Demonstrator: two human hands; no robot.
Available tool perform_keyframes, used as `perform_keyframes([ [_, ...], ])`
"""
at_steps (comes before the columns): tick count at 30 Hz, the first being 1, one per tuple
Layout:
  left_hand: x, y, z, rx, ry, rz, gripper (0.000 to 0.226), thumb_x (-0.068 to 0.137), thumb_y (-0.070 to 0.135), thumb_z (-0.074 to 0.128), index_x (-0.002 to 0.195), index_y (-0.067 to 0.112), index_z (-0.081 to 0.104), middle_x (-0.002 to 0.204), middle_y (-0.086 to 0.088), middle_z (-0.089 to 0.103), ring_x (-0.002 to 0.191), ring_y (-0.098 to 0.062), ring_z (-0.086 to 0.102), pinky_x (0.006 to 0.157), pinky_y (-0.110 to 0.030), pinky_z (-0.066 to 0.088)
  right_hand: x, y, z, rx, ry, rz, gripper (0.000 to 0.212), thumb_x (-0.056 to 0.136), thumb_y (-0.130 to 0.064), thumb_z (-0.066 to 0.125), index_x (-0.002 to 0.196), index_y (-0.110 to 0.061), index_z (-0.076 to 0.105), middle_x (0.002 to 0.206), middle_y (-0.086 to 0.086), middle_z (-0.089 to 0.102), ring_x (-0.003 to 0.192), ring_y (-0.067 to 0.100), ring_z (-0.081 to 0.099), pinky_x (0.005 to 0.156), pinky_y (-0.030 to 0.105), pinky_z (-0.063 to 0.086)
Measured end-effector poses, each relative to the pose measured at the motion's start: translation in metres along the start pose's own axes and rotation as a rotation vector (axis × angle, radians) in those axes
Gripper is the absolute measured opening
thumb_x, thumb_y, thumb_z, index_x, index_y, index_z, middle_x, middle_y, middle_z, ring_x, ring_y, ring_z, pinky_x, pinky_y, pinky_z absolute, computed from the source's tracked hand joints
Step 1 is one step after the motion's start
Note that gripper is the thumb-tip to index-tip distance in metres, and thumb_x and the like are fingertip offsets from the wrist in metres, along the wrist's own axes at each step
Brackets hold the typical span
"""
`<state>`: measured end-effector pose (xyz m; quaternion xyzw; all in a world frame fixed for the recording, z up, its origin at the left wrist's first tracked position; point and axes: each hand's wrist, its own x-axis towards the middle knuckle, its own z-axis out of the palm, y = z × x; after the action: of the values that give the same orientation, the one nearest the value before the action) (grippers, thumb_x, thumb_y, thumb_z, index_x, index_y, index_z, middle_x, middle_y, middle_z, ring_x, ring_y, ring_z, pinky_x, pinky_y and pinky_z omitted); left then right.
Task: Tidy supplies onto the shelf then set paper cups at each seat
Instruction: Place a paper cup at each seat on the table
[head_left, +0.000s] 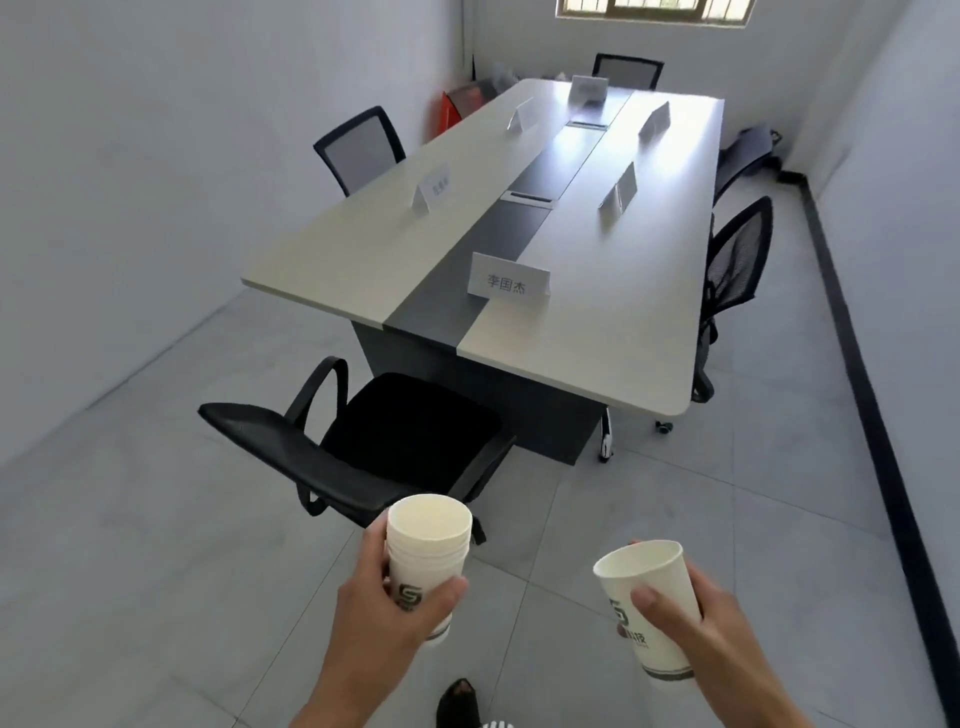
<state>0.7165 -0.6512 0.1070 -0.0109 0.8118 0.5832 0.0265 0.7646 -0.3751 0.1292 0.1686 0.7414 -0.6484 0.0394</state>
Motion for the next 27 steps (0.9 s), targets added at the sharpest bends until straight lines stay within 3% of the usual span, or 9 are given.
perform_keyframes([
  [6, 0.110, 0.031, 0.011, -0.002, -0.133, 0.066, 0.075, 0.066, 0.018, 0.086, 0.125, 0.037, 0.045, 0.107, 0.025, 0.063, 0.099, -0.002, 0.062, 0.072, -0.014, 0.054, 0.073, -0.032, 0.011, 0.003, 0.039, -0.005, 0.087, 0.037, -0.074, 0.077, 0.109, -0.027, 0.067, 0.088, 0.008, 0.075, 0.080, 0.029, 0.072, 0.067, 0.027, 0.055],
  [8, 0.137, 0.034, 0.020, -0.008, -0.140, 0.060, 0.074, 0.065, 0.018, 0.087, 0.123, 0.038, 0.046, 0.106, 0.024, 0.064, 0.098, -0.002, 0.063, 0.071, -0.013, 0.054, 0.095, -0.032, 0.008, 0.006, 0.052, 0.016, 0.092, 0.035, -0.081, 0.074, 0.109, -0.027, 0.067, 0.087, 0.008, 0.076, 0.077, 0.027, 0.073, 0.066, 0.026, 0.055],
  [12, 0.186, 0.035, 0.042, -0.026, -0.116, 0.016, 0.078, 0.055, 0.039, 0.084, 0.125, 0.036, 0.047, 0.105, 0.019, 0.066, 0.097, -0.005, 0.064, 0.074, -0.017, 0.055, 0.150, -0.034, -0.013, 0.029, 0.058, 0.083, 0.100, 0.029, -0.087, 0.068, 0.108, -0.026, 0.067, 0.083, 0.012, 0.076, 0.073, 0.030, 0.074, 0.065, 0.028, 0.055],
  [16, 0.246, 0.040, 0.074, -0.018, -0.098, -0.018, 0.076, 0.063, 0.022, 0.088, 0.125, 0.037, 0.047, 0.104, 0.021, 0.066, 0.096, -0.002, 0.063, 0.076, -0.027, 0.057, 0.223, -0.042, -0.049, 0.047, 0.077, 0.116, 0.088, 0.037, -0.073, 0.072, 0.108, -0.020, 0.068, 0.078, 0.014, 0.076, 0.071, 0.033, 0.073, 0.055, 0.019, 0.054],
  [19, 0.295, 0.052, 0.100, -0.009, -0.060, -0.011, 0.074, 0.063, 0.019, 0.087, 0.122, 0.038, 0.048, 0.105, 0.023, 0.064, 0.098, 0.000, 0.061, 0.077, -0.021, 0.055, 0.285, -0.056, -0.077, 0.050, 0.058, 0.091, 0.093, 0.035, -0.083, 0.069, 0.104, -0.021, 0.070, 0.083, 0.014, 0.075, 0.077, 0.034, 0.072, 0.064, 0.032, 0.056],
  [21, 0.325, 0.068, 0.117, -0.016, -0.044, 0.000, 0.078, 0.057, 0.028, 0.090, 0.123, 0.036, 0.048, 0.105, 0.024, 0.063, 0.098, 0.000, 0.061, 0.076, -0.013, 0.053, 0.323, -0.072, -0.091, 0.064, 0.022, 0.069, 0.089, 0.038, -0.086, 0.067, 0.102, -0.024, 0.071, 0.087, 0.015, 0.074, 0.081, 0.032, 0.071, 0.071, 0.039, 0.053],
  [24, 0.364, 0.084, 0.141, -0.034, -0.027, -0.006, 0.080, 0.049, 0.047, 0.082, 0.121, 0.039, 0.048, 0.106, 0.023, 0.063, 0.099, -0.001, 0.061, 0.075, -0.014, 0.053, 0.381, -0.094, -0.105, 0.035, -0.042, 0.079, 0.074, 0.051, -0.077, 0.067, 0.098, -0.020, 0.069, 0.086, 0.011, 0.072, 0.073, 0.018, 0.067, 0.066, 0.032, 0.050],
  [27, 0.390, 0.084, 0.153, -0.054, 0.001, -0.038, 0.083, 0.047, 0.049, 0.081, 0.122, 0.038, 0.049, 0.106, 0.020, 0.064, 0.098, -0.004, 0.062, 0.077, -0.020, 0.053, 0.431, -0.109, -0.108, -0.012, -0.093, 0.093, 0.061, 0.061, -0.065, 0.059, 0.096, -0.015, 0.066, 0.075, 0.000, 0.066, 0.064, 0.007, 0.060, 0.055, 0.017, 0.047],
])
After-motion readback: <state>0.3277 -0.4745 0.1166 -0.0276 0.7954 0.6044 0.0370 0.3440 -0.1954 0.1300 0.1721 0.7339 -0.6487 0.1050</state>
